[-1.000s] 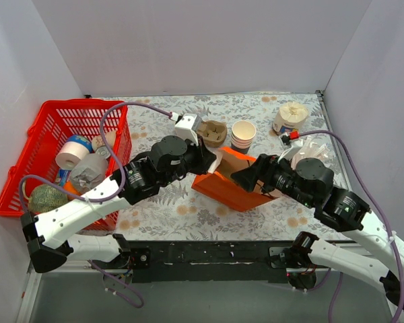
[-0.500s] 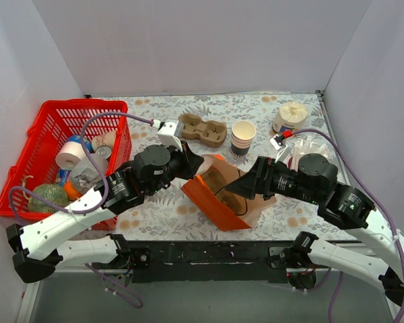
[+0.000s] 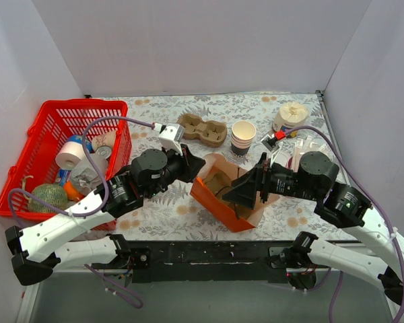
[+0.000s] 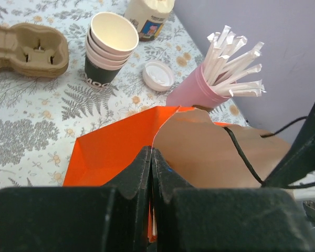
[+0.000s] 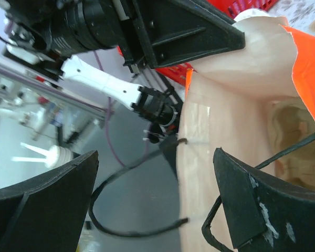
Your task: Pack the takeout coffee
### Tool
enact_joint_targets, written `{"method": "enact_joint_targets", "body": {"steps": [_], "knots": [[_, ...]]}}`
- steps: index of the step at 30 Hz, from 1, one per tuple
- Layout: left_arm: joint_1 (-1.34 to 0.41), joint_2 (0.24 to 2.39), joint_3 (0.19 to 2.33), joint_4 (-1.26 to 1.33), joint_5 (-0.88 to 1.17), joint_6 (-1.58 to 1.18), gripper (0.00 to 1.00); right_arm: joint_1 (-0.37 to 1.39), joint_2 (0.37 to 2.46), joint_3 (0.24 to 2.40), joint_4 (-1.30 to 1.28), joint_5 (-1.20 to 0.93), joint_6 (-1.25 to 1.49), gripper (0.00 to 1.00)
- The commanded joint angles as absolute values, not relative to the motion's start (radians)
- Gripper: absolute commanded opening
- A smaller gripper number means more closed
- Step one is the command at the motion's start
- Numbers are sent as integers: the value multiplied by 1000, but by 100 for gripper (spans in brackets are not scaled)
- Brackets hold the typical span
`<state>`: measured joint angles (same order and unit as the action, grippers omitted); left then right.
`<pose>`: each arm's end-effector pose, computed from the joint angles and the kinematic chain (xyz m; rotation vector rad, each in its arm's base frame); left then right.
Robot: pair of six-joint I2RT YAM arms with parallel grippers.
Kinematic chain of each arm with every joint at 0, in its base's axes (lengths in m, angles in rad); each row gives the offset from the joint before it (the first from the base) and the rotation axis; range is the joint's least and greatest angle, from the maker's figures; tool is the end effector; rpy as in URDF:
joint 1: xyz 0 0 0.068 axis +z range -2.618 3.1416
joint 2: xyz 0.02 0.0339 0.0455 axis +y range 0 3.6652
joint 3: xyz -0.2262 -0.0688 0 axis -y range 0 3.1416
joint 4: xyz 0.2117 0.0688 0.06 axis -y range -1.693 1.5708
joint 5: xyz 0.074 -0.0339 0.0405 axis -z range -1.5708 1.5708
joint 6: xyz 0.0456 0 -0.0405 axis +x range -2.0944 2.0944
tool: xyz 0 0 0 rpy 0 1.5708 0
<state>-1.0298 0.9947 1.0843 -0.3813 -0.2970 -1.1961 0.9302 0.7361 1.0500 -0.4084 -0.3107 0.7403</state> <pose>0.1221 -0.1773 0.3481 -0.3954 2.0126 -1.2253 0.0797 0.1303 0.3767 -0.4456 1.8489 1.4679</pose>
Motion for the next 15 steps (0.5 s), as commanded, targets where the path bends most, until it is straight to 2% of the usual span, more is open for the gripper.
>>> {"method": "enact_joint_targets", "body": {"steps": [1, 4, 7, 15], "knots": [[-1025, 942, 1065, -221, -249, -1094, 0, 930, 694, 1076, -407, -318, 364, 98], [-1026, 957, 1087, -206, -233, -1065, 0, 930, 621, 997, -266, -255, 333, 98], [-1025, 971, 1095, -184, -239, -1020, 0, 930, 589, 925, -108, -293, 345, 98], [-1026, 914, 953, -23, -224, -854, 0, 930, 670, 851, 25, -684, 423, 98]]}}
